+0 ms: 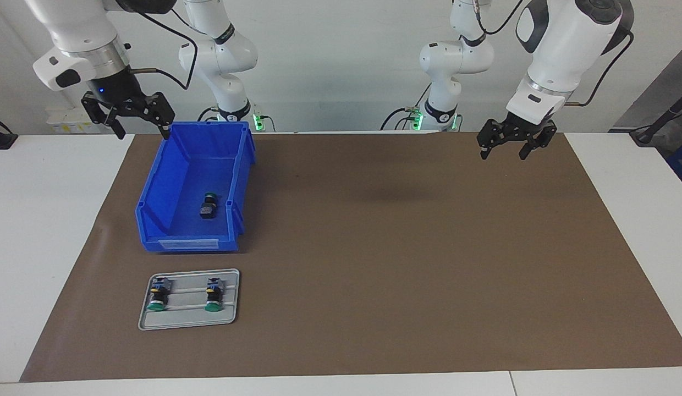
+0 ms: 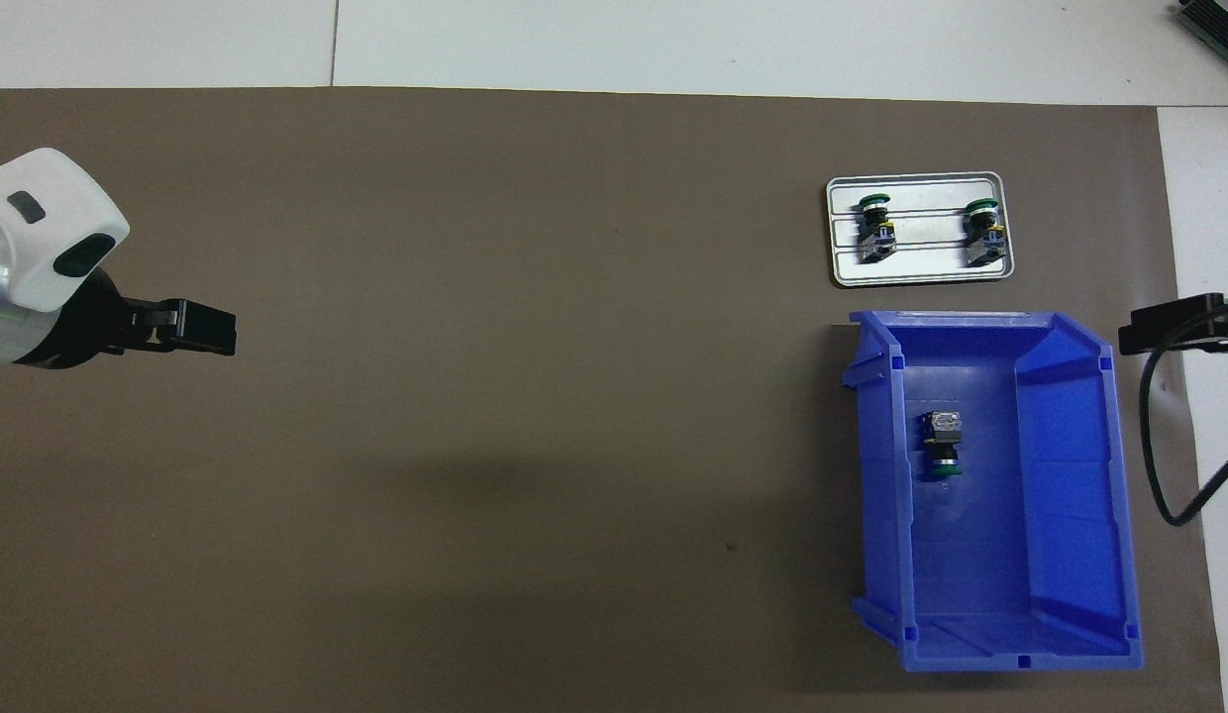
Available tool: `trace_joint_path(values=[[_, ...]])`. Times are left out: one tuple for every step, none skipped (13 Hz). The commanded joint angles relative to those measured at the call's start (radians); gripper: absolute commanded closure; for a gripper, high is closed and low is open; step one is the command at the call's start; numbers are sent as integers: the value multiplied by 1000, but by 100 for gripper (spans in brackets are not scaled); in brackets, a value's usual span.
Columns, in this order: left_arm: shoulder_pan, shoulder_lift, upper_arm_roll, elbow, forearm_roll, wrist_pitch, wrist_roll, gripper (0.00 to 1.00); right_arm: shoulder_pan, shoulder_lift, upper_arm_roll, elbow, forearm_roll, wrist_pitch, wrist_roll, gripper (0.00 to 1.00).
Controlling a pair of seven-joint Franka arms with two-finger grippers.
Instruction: Place and press button with both arms
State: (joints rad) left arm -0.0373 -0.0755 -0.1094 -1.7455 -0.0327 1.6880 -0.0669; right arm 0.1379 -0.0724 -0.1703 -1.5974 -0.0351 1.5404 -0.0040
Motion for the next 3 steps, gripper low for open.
trace_joint_path(values=[[5, -18, 0, -12, -12, -1, -2, 0, -3, -21, 5, -33, -23, 18, -19, 0], [5, -18, 0, -12, -12, -1, -2, 0, -3, -21, 5, -33, -23, 17, -13, 0], [5, -18, 0, -12, -12, -1, -2, 0, -3, -21, 5, -32, -23, 17, -11, 0]])
